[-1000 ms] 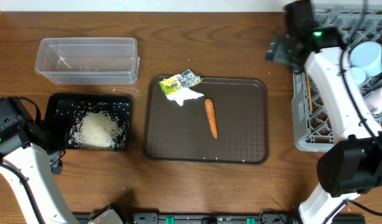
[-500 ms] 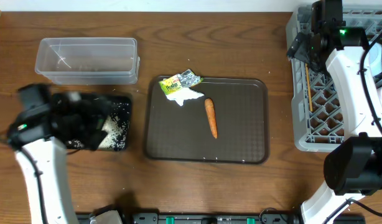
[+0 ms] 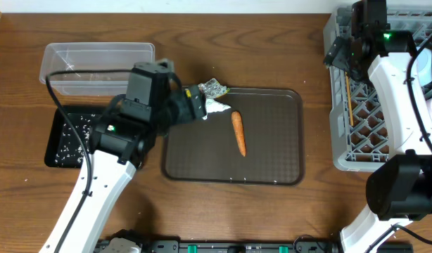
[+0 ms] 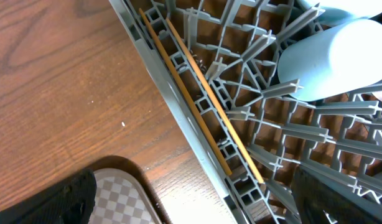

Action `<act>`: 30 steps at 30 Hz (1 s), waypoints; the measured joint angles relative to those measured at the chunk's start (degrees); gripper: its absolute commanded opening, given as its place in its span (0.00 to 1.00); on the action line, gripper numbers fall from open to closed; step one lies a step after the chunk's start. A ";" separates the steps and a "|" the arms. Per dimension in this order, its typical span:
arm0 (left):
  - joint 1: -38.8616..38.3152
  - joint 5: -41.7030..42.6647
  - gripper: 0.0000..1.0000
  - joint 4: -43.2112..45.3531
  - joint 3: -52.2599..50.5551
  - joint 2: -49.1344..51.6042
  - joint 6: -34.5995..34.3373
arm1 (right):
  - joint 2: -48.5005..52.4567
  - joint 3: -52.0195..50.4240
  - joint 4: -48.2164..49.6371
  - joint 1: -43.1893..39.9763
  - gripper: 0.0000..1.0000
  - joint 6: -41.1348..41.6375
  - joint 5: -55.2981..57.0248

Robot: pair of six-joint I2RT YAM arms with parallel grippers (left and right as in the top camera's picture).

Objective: Sort waste into correct bins and load items into the dishwasher rack

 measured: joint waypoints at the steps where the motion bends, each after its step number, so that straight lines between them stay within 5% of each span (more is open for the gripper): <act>1: -0.33 -0.72 0.98 1.49 0.02 0.00 0.07 | 0.00 0.00 0.00 0.00 0.99 0.00 -0.02; 8: -1.01 -1.66 0.98 5.27 0.94 2.89 3.69 | 0.00 0.00 0.00 0.00 0.99 0.00 -0.02; 18: -1.20 -1.49 0.98 -19.12 16.28 26.58 13.35 | 0.00 0.00 0.00 0.00 0.99 0.00 -0.04; 23: -1.20 -1.49 0.98 -13.16 20.37 31.58 15.08 | 0.00 0.00 0.00 0.00 0.99 0.00 -0.11; 30: -1.20 -1.49 0.97 -11.19 20.52 37.00 7.06 | 0.00 0.00 0.00 -0.02 0.99 0.00 -0.17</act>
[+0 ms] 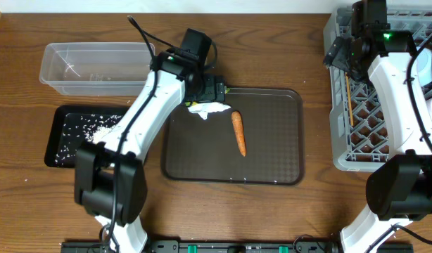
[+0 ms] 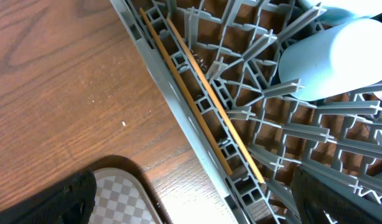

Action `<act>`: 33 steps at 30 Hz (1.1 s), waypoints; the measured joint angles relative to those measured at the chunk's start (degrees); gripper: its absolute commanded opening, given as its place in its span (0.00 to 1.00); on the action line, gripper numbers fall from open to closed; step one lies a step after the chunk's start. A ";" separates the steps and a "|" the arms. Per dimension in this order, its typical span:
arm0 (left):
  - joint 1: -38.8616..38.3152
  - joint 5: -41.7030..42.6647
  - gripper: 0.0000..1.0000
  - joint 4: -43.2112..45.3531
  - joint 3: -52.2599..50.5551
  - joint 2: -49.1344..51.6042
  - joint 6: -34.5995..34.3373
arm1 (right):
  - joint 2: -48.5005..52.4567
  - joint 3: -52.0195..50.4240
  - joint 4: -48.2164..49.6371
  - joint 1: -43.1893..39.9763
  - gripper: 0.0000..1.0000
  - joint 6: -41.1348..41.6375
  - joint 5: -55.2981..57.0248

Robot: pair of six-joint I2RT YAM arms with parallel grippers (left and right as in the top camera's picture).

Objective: Sort waste into correct bins and load items into the dishwasher rack

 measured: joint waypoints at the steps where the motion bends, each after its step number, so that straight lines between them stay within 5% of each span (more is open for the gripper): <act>1: 0.00 0.00 0.96 0.02 0.00 1.03 -1.05 | 0.00 0.00 0.00 0.02 0.99 0.00 0.00; 14: -0.66 0.00 0.89 3.43 0.00 13.77 -6.95 | 0.00 0.00 0.00 0.02 0.99 0.00 -0.02; 19: -0.68 -0.94 0.69 4.15 0.00 14.36 -7.61 | 0.00 0.00 0.00 0.02 0.99 0.00 0.00; 26: -0.68 -2.36 0.11 2.49 0.00 14.38 -8.22 | 0.00 0.00 0.00 0.02 0.99 0.00 -0.02; 33: -0.68 -2.64 0.06 -2.03 0.00 12.68 -8.00 | 0.00 0.00 0.00 0.02 0.99 0.00 -0.02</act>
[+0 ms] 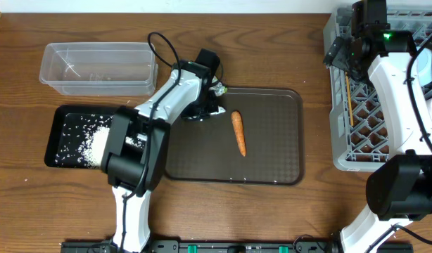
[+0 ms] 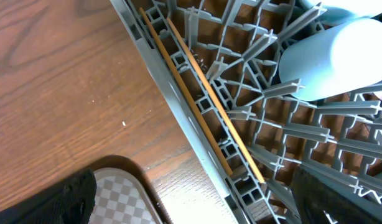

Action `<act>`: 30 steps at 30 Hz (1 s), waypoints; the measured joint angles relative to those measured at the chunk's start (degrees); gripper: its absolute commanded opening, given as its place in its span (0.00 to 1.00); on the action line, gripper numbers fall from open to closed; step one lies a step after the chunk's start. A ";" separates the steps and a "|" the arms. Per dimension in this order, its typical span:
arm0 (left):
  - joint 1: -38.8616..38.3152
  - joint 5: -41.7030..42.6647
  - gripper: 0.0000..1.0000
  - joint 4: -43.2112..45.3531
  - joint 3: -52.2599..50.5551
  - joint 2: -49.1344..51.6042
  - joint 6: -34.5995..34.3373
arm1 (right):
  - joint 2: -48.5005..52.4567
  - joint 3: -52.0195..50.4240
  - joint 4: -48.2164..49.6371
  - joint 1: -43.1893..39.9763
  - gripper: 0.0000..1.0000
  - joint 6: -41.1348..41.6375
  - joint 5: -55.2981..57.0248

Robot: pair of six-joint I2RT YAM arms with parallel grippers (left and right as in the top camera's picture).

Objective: Sort waste into correct bins and load items into the dishwasher rack

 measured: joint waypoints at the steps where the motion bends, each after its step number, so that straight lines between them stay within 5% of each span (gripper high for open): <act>1: 0.00 0.00 0.06 -0.61 0.00 -1.27 0.00 | 0.00 0.00 0.00 0.00 0.99 0.00 0.00; 14: 0.02 -1.44 0.06 -4.20 0.07 -22.43 0.02 | 0.00 0.00 0.02 0.00 0.99 0.00 0.00; 28: 9.18 -23.30 0.10 18.69 0.22 -23.47 0.04 | 0.00 0.00 0.00 0.00 0.99 0.00 0.00; 30: 12.33 -24.33 0.17 20.48 0.22 -23.26 0.02 | 0.00 0.00 0.00 0.00 0.99 0.00 0.00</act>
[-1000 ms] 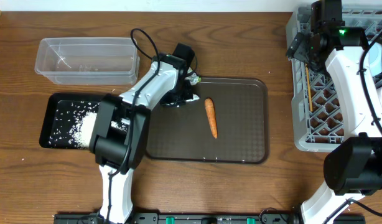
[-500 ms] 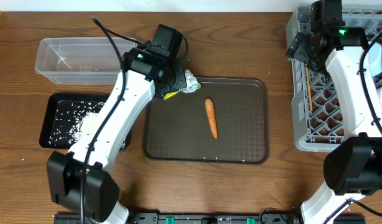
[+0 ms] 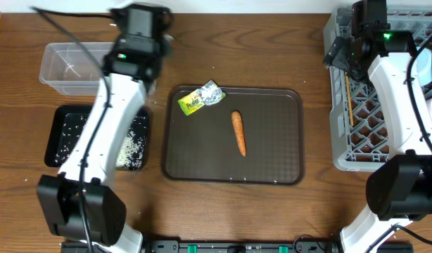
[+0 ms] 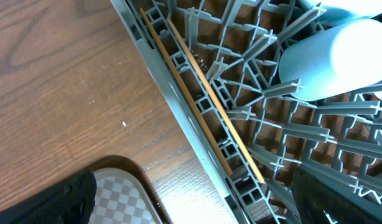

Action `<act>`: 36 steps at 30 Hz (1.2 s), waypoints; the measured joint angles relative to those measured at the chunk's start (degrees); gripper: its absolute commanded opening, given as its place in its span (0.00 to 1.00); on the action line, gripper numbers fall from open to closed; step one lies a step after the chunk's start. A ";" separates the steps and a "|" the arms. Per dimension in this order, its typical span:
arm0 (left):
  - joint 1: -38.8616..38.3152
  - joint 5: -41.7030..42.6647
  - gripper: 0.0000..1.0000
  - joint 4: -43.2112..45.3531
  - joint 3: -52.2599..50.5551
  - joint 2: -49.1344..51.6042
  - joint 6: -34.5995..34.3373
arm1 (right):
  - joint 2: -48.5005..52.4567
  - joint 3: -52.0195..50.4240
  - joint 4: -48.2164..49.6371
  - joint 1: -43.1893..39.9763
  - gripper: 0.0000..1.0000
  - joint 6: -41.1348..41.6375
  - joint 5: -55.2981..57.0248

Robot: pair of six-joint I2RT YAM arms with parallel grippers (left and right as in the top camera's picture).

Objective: Sort waste into correct bins and load items into the dishwasher rack
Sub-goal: 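Carry the tissue with the left gripper into the clear plastic bin, then return the left gripper to the tray and grasp the foil wrapper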

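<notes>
On the brown tray (image 3: pixel 272 158) lie a carrot (image 3: pixel 238 132) and, at its back left corner, a yellow and silver wrapper (image 3: pixel 200 98). My left arm's wrist (image 3: pixel 138 31) hangs over the right end of the clear bin (image 3: pixel 75 67); its fingers do not show. My right gripper (image 4: pixel 197 200) stands open over the left edge of the grey dishwasher rack (image 4: pixel 178 106), with nothing between its fingers. In the overhead view the right gripper (image 3: pixel 342 53) sits at the rack's (image 3: pixel 342 151) back left. Two chopsticks (image 4: pixel 203 93) lie along the rack's edge.
A black tray (image 3: pixel 68 116) scattered with white crumbs lies in front of the clear bin. A pale blue cup (image 4: pixel 331 59) sits in the rack. The brown tray's corner (image 4: pixel 119 190) shows below my right gripper.
My left arm has gone from the tray's back left corner to over the clear bin's right end. The wrapper now shows uncovered on the tray. The right arm has not moved.
My left gripper was at the tray's back left corner by the wrapper and a crumpled white paper. Then it stood over that corner, covering them. Now it is by the clear bin, the wrapper lies on the tray, and the white paper is out of sight.
</notes>
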 measured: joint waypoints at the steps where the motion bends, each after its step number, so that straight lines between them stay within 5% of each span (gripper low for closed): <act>1: 1.22 -0.28 0.28 0.44 0.00 0.17 0.09 | 0.00 0.00 0.00 0.00 0.99 0.00 0.00; 2: 2.78 -0.61 0.51 0.72 0.00 0.52 0.48 | 0.00 0.00 0.00 0.00 0.99 0.00 0.00; 3: 3.96 -0.87 0.61 1.01 0.00 0.87 0.13 | 0.00 0.00 0.00 0.00 0.99 0.02 0.00; 8: 8.26 -1.09 0.94 0.92 0.00 3.37 0.22 | 0.00 0.00 0.00 0.00 0.99 0.02 0.00; 16: 8.20 2.21 0.96 -1.38 0.00 3.67 0.00 | 0.00 0.00 0.00 0.00 0.99 0.00 0.00; 26: 0.74 28.72 0.96 -13.00 -0.17 0.09 0.09 | 0.00 0.00 0.00 0.00 0.99 0.00 0.00; 32: -8.72 30.25 0.96 -12.81 -1.81 2.93 2.05 | 0.00 0.00 0.00 0.00 0.99 0.02 0.00; 36: -13.22 27.96 0.96 -11.26 -2.08 6.91 10.29 | 0.00 0.00 0.00 0.00 0.99 0.02 0.00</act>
